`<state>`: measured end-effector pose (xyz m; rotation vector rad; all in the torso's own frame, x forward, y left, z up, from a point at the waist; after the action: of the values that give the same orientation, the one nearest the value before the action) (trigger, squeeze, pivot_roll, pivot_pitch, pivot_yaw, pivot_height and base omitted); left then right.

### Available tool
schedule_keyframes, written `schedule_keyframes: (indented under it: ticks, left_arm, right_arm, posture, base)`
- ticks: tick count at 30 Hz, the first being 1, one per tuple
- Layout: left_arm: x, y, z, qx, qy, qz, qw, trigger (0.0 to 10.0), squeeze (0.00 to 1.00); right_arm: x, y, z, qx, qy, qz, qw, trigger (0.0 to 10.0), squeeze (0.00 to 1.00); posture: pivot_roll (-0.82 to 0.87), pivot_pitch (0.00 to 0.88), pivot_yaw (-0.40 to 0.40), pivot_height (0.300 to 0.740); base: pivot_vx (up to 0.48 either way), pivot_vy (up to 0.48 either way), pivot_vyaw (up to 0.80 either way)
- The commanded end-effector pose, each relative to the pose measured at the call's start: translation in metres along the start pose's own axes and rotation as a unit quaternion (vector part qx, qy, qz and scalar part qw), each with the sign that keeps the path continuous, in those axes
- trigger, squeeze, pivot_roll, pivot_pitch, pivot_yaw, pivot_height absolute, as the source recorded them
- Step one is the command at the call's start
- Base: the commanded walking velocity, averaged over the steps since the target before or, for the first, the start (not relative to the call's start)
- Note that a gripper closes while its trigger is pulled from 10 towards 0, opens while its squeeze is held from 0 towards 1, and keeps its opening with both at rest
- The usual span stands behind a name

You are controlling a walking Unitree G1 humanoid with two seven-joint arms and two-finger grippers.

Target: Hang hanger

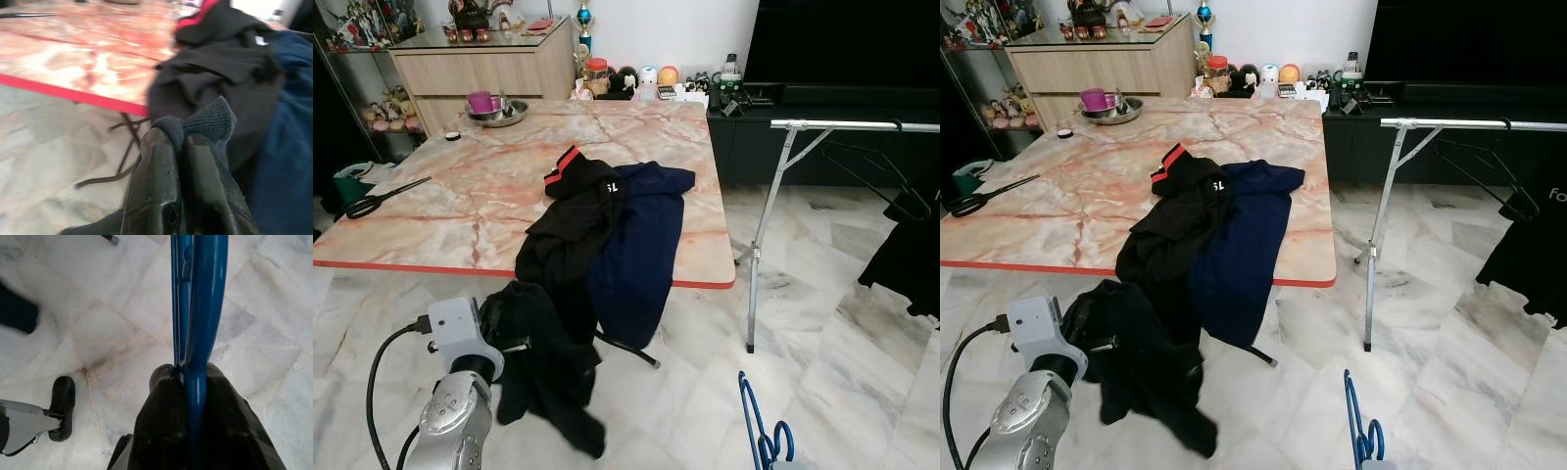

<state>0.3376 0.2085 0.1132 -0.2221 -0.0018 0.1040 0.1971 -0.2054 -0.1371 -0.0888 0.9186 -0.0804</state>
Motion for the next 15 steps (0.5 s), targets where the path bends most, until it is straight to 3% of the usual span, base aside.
schedule_keyframes:
  ticks: [1,10,15]
  left_arm:
    - [0.001,-0.012,0.018,0.015,-0.031,-0.029,0.999,10.0,0.00]
    - [0.002,-0.021,0.027,0.040,-0.044,-0.055,0.997,10.0,0.00]
    - [0.010,-0.026,0.049,0.037,-0.073,-0.064,0.995,10.0,0.00]
  right_arm:
    - [-0.001,0.001,-0.005,0.008,0.003,0.002,1.000,10.0,0.00]
    - [-0.001,0.002,-0.004,0.009,0.005,0.000,1.000,10.0,0.00]
    - [0.000,0.003,-0.003,0.010,0.006,0.000,1.000,10.0,0.00]
  posture:
    - [0.12,0.033,0.027,0.740]
    - [0.13,0.036,0.029,0.740]
    - [0.13,0.036,0.032,0.740]
  base:
    - [0.000,0.000,0.00]
    - [0.000,0.000,0.00]
    - [0.000,0.000,0.00]
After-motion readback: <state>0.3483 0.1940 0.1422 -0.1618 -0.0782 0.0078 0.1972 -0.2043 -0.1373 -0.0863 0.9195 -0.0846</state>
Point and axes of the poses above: a point about 5 cm out from each wrist's last joint towards the gripper, its own x axis pointing out of the wrist towards the gripper, its own z axis along the axis of the wrist's last joint, y = z × x, the point moved 6 cm from there along x, pointing out of the wrist towards the gripper, and after that the axes turned 3 degrees about -x, right-handed, at the moved point
